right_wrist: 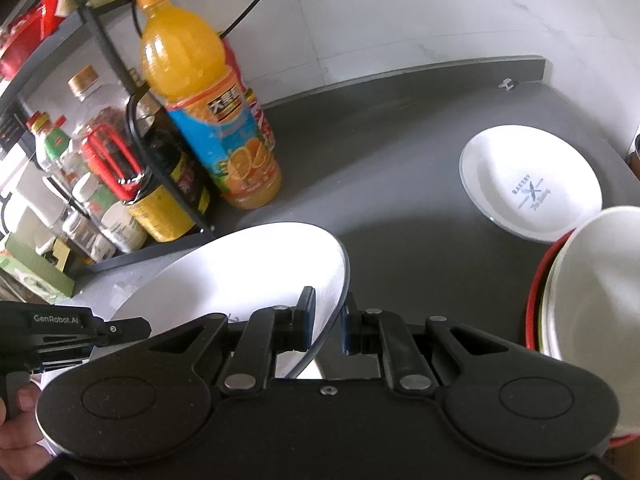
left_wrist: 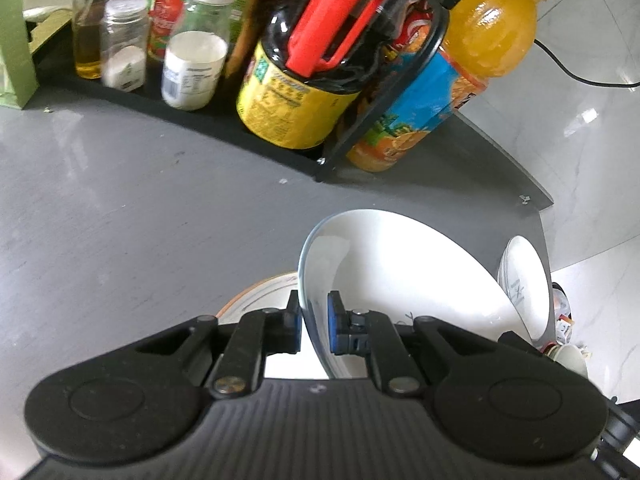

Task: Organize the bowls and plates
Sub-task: 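Lift the 'Sweet' plate with both tools and carry it over the flower-pattern plate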

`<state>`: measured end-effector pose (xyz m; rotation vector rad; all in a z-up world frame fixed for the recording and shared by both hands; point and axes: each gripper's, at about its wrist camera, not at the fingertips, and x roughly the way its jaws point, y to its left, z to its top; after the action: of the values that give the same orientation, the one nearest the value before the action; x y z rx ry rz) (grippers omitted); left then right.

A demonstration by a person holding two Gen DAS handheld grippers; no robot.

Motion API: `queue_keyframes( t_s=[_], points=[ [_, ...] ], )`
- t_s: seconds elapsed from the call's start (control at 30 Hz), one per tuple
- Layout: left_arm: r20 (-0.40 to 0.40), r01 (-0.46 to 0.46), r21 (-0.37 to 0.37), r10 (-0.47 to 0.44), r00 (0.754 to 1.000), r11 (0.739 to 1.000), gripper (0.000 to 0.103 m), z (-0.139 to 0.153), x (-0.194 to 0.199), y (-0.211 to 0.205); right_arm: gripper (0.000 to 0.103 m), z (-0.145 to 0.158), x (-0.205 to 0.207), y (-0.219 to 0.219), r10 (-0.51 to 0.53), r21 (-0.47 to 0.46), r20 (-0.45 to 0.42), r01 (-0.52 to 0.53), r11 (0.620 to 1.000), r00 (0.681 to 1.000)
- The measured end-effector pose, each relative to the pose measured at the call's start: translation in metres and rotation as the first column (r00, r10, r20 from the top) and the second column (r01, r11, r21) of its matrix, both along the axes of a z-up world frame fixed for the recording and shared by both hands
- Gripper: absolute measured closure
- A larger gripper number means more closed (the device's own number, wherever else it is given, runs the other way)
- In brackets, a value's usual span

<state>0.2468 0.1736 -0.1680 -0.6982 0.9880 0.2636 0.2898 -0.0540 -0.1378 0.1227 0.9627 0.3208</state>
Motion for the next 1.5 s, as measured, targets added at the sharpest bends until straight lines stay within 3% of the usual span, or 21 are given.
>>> queue_keyframes(
  t_s=[0.67,1.5],
  points=[
    [-0.028,0.018,0.001,-0.017,0.999,1.000,0.093,-0.009,-0.045,0.001,0.090,-0.009,-0.049,0.002,0.023,-0.019,-0.028,-0.023,1.000,0.999],
    [-0.093,0.027,0.033,-0.024,0.995,0.999,0.091,-0.030,-0.056,-0.004,0.089,-0.020,-0.060,0.008,0.101,-0.084,-0.084,-0.108,0.991,0.991]
  ],
)
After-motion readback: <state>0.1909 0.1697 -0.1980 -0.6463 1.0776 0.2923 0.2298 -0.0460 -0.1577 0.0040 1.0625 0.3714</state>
